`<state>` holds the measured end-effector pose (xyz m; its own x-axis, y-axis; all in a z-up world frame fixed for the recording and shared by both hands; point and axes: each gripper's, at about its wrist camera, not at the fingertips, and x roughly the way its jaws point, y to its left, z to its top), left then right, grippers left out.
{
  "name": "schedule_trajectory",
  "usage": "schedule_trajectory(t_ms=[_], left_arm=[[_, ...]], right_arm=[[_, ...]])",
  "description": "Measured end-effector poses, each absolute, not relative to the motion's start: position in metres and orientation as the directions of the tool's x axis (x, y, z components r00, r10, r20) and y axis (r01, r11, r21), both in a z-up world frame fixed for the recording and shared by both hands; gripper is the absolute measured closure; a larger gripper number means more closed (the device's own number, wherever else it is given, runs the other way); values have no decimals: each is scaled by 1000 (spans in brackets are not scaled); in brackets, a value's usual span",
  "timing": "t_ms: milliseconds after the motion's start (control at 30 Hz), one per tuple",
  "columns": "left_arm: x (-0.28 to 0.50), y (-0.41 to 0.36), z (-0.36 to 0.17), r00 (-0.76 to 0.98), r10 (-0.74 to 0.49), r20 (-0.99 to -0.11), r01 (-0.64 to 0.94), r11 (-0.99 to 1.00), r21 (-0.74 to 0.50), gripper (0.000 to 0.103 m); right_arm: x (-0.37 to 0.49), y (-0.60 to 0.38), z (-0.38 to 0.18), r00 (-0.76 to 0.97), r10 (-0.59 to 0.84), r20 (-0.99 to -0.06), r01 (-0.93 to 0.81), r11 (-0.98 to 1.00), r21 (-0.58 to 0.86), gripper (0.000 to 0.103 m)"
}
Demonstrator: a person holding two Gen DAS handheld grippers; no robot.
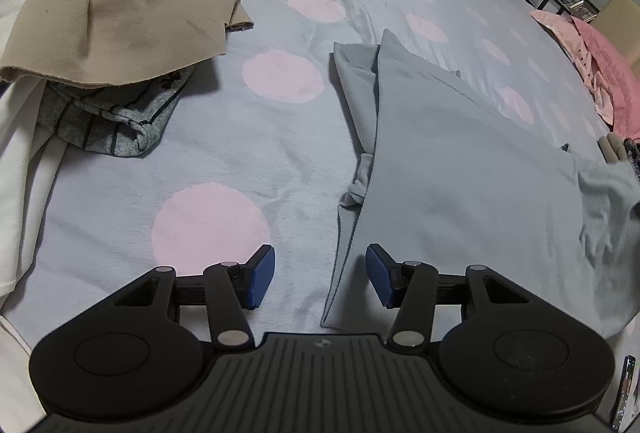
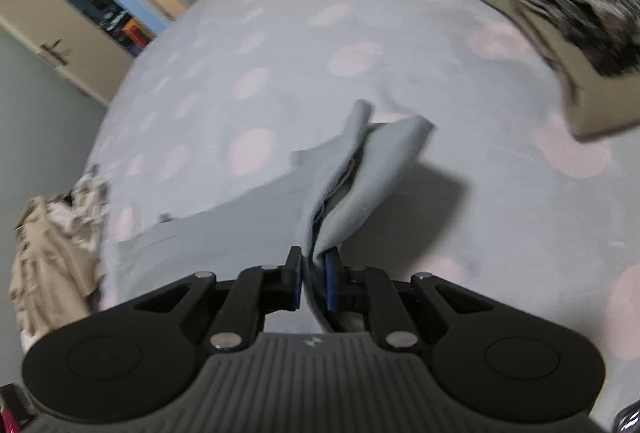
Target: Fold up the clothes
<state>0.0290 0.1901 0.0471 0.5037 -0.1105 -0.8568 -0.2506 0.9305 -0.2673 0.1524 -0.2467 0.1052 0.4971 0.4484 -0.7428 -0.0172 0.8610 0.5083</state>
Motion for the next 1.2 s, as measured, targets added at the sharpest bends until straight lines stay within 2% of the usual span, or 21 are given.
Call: schedule_trajectory(t_ms=[200, 400, 700, 1033, 1200], left_arm=[[23, 195, 54, 526, -137, -839, -213, 934, -286, 59], [16, 201, 56, 537, -130, -834, -197, 941, -274, 60], [14, 215, 58, 550, -118, -827, -186, 948, -259, 60], [13, 223, 53, 546, -122, -829, -195, 944, -267, 60], [12, 218, 61, 570, -163, -805, -159, 939, -303, 58]], right_arm=[[147, -184, 140, 459, 513, -726, -77, 837, 543, 90], [152, -100, 149, 372, 598, -710, -154, 794, 588, 90], [153, 22, 113, 262, 614, -744, -244, 788, 565, 91], [164, 65, 74, 214, 570, -793, -243, 818, 522, 89], [161, 62, 73, 197, 603, -773, -233, 795, 560, 72]])
